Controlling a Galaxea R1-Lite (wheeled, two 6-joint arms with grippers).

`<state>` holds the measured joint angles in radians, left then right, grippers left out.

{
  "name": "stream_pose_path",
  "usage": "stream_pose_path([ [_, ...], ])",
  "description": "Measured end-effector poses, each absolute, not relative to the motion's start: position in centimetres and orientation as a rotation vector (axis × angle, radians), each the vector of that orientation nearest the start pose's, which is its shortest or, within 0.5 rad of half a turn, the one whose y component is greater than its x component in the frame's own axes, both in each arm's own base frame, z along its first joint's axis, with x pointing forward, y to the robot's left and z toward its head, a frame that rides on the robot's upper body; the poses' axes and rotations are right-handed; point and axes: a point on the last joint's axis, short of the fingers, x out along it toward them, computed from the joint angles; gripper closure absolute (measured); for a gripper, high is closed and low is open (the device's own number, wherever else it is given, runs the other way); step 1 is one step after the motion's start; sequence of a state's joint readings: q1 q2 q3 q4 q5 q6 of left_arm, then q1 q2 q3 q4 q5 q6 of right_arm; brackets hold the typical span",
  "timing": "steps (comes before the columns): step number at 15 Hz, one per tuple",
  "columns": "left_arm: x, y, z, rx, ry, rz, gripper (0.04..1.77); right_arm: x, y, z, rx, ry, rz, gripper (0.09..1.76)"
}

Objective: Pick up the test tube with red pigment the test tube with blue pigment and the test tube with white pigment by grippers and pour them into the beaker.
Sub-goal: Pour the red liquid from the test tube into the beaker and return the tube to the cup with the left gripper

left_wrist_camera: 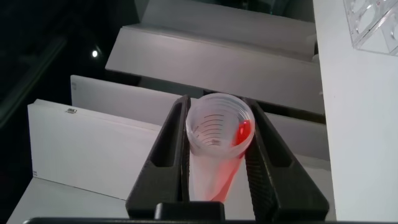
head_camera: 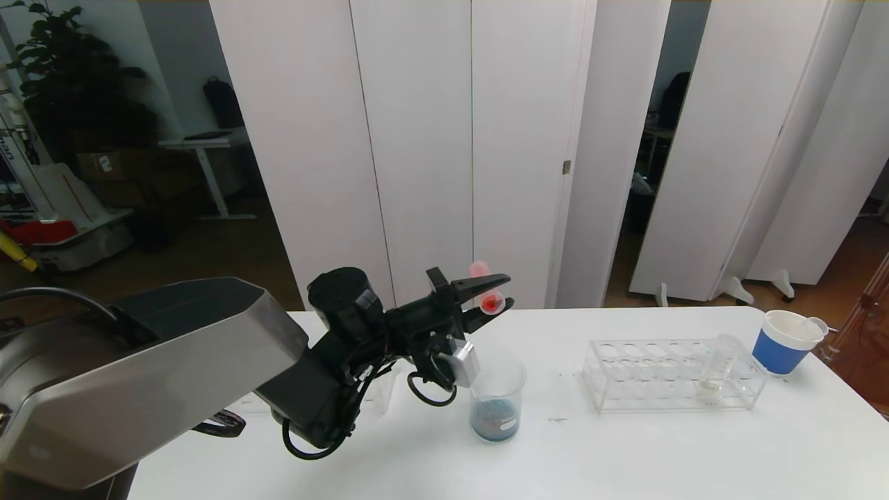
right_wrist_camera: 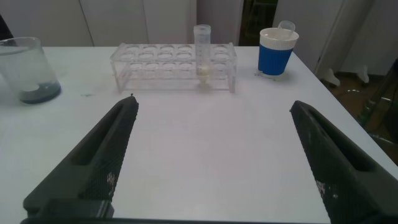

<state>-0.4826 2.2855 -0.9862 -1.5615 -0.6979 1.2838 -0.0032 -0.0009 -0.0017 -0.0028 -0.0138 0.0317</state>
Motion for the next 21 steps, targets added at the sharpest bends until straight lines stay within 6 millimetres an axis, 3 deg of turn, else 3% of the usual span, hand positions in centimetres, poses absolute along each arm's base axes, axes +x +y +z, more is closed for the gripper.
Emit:
stream_pose_path([
  [21,36.53,-20.25,11.02,1.189,-1.030,-0.766,1.21,-2.30,-0.02,7.62,0.032,-0.006,-0.017,0.10],
])
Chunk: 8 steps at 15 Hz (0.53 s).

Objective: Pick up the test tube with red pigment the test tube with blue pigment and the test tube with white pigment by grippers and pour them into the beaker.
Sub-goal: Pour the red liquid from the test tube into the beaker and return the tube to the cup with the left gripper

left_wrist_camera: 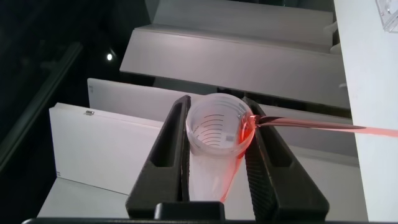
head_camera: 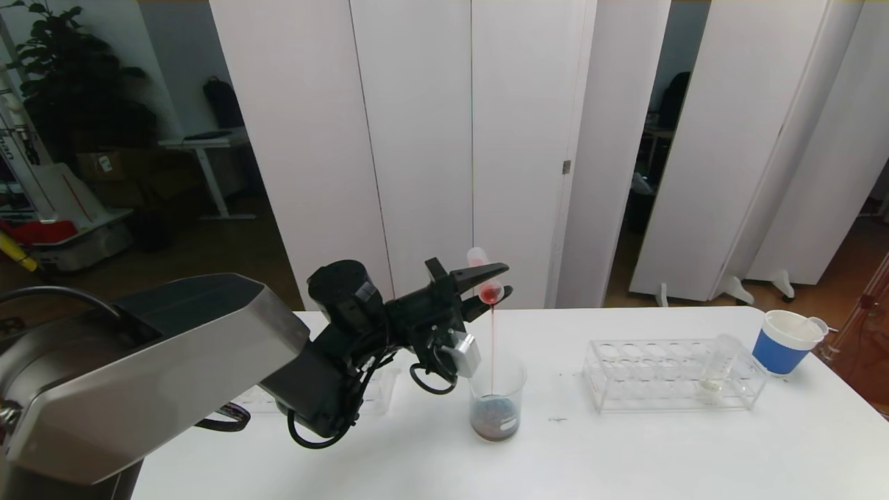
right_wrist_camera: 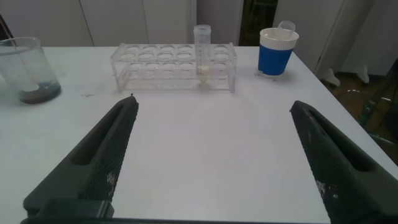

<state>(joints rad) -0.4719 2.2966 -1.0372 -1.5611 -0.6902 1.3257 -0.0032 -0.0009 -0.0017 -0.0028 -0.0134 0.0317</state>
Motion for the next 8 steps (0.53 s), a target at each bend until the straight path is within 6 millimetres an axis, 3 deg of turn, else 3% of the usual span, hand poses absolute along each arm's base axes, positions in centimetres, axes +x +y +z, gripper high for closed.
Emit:
stream_pose_path([
  [8,36.27,-20.36,11.67,1.188,-1.044,-0.755,1.21,-2.30,-0.02,7.62,0.032,-0.005,-0.017,0.10],
])
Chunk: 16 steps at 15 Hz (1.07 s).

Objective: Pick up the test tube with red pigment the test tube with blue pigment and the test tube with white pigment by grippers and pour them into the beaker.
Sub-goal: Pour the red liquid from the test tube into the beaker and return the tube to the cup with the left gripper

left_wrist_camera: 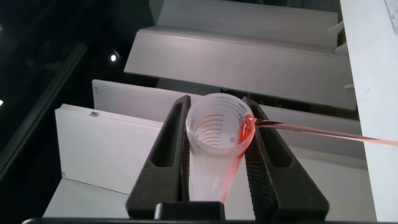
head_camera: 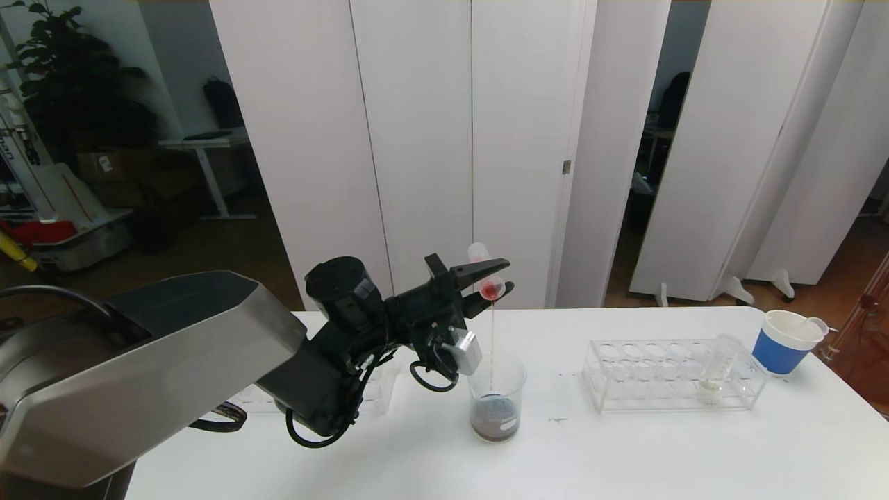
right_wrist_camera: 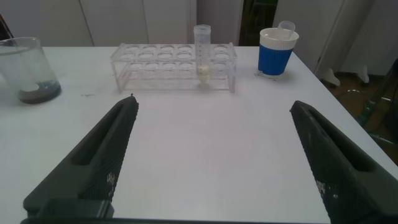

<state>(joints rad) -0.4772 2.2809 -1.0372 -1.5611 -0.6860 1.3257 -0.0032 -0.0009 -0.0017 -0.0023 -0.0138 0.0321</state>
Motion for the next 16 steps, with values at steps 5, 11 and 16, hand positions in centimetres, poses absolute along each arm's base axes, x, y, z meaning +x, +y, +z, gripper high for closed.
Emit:
stream_pose_path([
  [5,35.9,-20.5,12.2,1.185,-1.057,-0.752,1.21,-2.3,0.0,7.6,0.032,-0.006,-0.017,0.10],
  [11,35.8,-20.7,12.6,1.182,-1.070,-0.747,1.21,-2.3,0.0,7.6,0.032,-0.006,-0.017,0.10],
  [16,35.7,-20.6,12.9,1.182,-1.076,-0.743,1.21,-2.3,0.0,7.6,0.032,-0.006,-0.017,0.10],
])
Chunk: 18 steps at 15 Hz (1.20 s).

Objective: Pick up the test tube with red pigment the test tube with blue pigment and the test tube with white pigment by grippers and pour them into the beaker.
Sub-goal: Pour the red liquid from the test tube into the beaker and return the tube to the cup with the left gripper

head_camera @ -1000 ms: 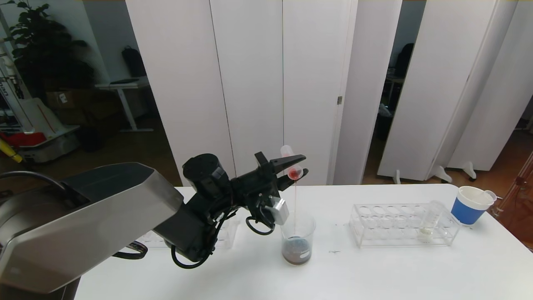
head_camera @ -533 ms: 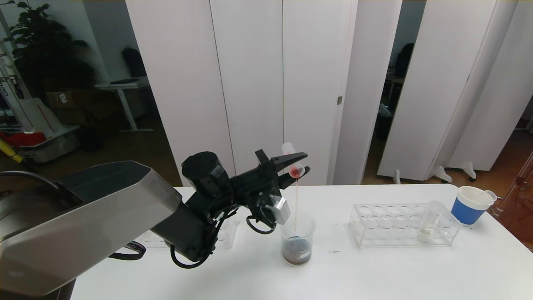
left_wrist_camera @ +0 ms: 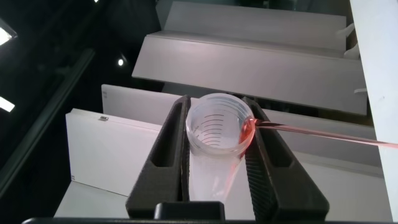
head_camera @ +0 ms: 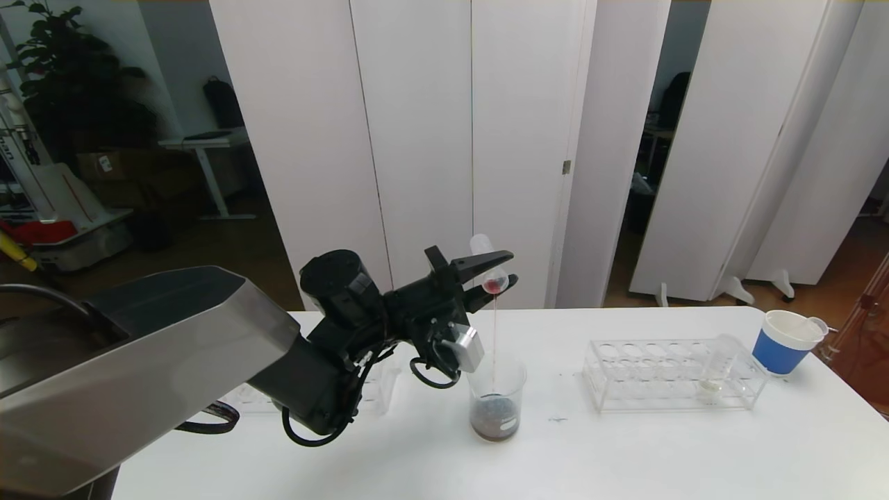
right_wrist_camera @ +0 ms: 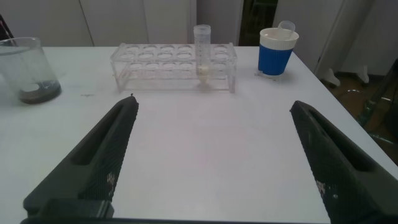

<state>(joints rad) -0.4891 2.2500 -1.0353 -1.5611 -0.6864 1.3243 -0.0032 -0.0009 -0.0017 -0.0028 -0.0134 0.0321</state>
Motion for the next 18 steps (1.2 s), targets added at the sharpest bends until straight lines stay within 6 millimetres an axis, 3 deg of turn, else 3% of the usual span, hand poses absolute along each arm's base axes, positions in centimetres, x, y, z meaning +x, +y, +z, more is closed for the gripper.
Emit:
stream_pose_path([
  [10,35.4,-20.7,13.3,1.180,-1.086,-0.740,1.21,-2.3,0.0,7.6,0.032,-0.006,-0.017,0.10],
  [14,35.2,-19.9,12.9,1.138,-1.010,-0.762,1.21,-2.3,0.0,7.6,0.032,-0.006,-0.017,0.10],
  [18,34.5,-19.5,13.9,1.131,-0.987,-0.746,1.21,-2.3,0.0,7.6,0.032,-0.006,-0.017,0.10],
])
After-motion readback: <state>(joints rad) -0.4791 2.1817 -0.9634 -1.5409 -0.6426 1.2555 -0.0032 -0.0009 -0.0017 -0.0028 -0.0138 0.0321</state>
